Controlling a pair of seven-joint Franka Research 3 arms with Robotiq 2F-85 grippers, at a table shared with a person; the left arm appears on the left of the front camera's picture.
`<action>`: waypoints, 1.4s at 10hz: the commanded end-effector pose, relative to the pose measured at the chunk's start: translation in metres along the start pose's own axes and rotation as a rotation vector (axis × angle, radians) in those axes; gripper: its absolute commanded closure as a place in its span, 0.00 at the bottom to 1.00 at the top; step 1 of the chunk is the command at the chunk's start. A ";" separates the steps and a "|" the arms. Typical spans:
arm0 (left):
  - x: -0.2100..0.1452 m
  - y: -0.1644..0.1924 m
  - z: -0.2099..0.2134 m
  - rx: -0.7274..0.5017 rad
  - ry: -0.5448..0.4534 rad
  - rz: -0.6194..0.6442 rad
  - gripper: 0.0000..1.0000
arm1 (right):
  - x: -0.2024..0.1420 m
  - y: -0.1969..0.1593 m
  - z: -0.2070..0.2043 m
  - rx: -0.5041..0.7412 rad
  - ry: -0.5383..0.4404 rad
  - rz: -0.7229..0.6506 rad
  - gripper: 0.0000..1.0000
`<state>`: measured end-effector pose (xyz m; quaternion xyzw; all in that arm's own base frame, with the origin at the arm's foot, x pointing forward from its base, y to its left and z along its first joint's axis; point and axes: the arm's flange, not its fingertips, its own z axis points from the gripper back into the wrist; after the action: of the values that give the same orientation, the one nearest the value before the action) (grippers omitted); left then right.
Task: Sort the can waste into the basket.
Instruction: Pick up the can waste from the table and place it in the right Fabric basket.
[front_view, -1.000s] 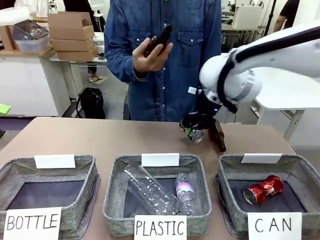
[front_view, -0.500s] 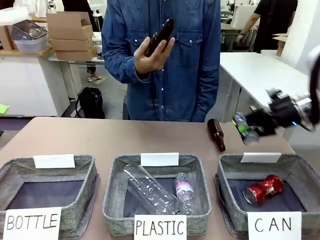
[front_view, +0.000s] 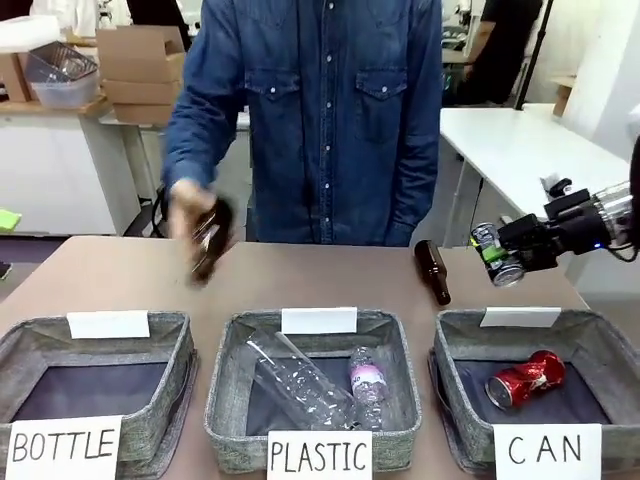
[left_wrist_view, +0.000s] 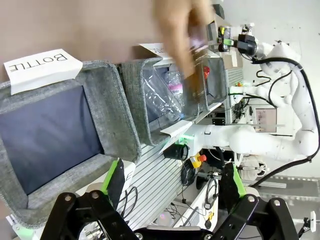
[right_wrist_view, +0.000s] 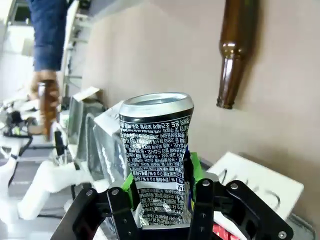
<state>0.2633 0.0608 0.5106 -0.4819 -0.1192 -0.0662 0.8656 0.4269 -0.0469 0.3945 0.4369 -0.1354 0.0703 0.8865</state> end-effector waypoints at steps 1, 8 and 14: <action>-0.002 0.002 0.001 0.001 0.003 -0.018 0.00 | -0.047 0.032 0.054 -0.002 0.257 0.327 0.58; -0.008 -0.012 0.124 0.209 -0.026 -0.007 0.00 | -0.110 0.054 0.048 -0.030 0.489 0.542 0.58; -0.039 -0.018 0.208 0.327 -0.100 0.016 0.00 | -0.101 0.051 0.038 -0.049 0.465 0.506 0.58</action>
<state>0.1985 0.2306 0.6207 -0.3337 -0.1570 -0.0285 0.9291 0.3062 -0.0483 0.4216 0.3347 -0.0269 0.3888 0.8580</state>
